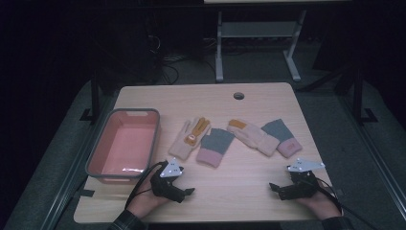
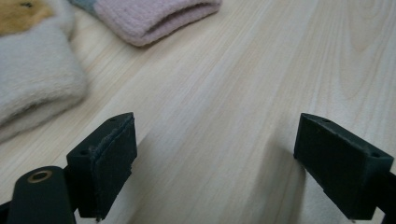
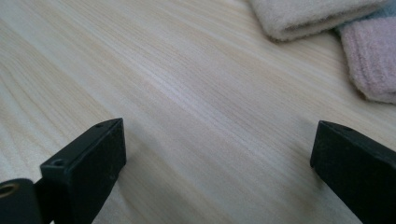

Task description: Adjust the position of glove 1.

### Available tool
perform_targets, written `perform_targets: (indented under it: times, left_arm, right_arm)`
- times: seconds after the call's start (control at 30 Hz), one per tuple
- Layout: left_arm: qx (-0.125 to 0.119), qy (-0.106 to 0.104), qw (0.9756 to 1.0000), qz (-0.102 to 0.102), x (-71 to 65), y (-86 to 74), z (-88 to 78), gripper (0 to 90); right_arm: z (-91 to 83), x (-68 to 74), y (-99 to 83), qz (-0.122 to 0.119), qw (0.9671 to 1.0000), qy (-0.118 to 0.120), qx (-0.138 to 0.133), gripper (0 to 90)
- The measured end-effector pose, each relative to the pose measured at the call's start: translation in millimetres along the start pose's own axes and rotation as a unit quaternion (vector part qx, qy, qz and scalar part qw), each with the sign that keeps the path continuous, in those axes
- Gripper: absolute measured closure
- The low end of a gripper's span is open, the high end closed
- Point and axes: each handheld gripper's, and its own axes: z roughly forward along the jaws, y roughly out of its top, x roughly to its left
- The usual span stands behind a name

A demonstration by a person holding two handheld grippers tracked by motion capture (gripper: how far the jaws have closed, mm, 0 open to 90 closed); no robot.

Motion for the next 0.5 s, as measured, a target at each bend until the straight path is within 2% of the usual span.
perform_targets:
  times: [0.13, 0.27, 0.3, 0.33, 0.4, 0.43, 0.5]
  left_arm:
    - [0.002, -0.002, 1.0, 0.007, 0.8, -0.5, -0.9, 12.5]
    - [-0.002, -0.003, 1.0, 0.001, -0.2, -1.0, -0.7, 12.5]
    - [-0.002, -0.003, 1.0, 0.001, -0.3, -1.0, -0.6, 12.5]
    - [-0.003, -0.003, 1.0, 0.001, -0.3, -1.0, -0.6, 12.5]
    - [-0.002, -0.003, 1.0, 0.001, -0.3, -1.0, -0.7, 12.5]
    - [-0.003, -0.003, 1.0, 0.0, -0.3, -1.0, -0.6, 12.5]
    - [-0.004, -0.003, 1.0, -0.001, -0.6, -1.1, -0.4, 12.5]
  right_arm:
    - [0.0, 0.0, -0.1, 0.0, 1.0, 0.0, -0.001, 3.1]
    - [-0.7, 0.2, -0.4, -0.001, 1.0, 0.003, 0.0, 3.5]
    - [-1.3, 0.4, 0.4, 0.0, 1.0, 0.004, 0.004, 5.8]
    - [-3.1, 0.4, 2.4, -0.004, 0.9999, 0.01, 0.008, 12.4]
    - [-3.7, -0.3, 3.6, -0.008, 0.9999, 0.012, 0.009, 15.3]
    - [-4.9, -0.6, 5.6, 0.0, 0.9998, 0.015, 0.016, 16.9]
    - [-6.4, -2.3, 9.9, 0.005, 0.9998, 0.013, 0.012, 24.4]
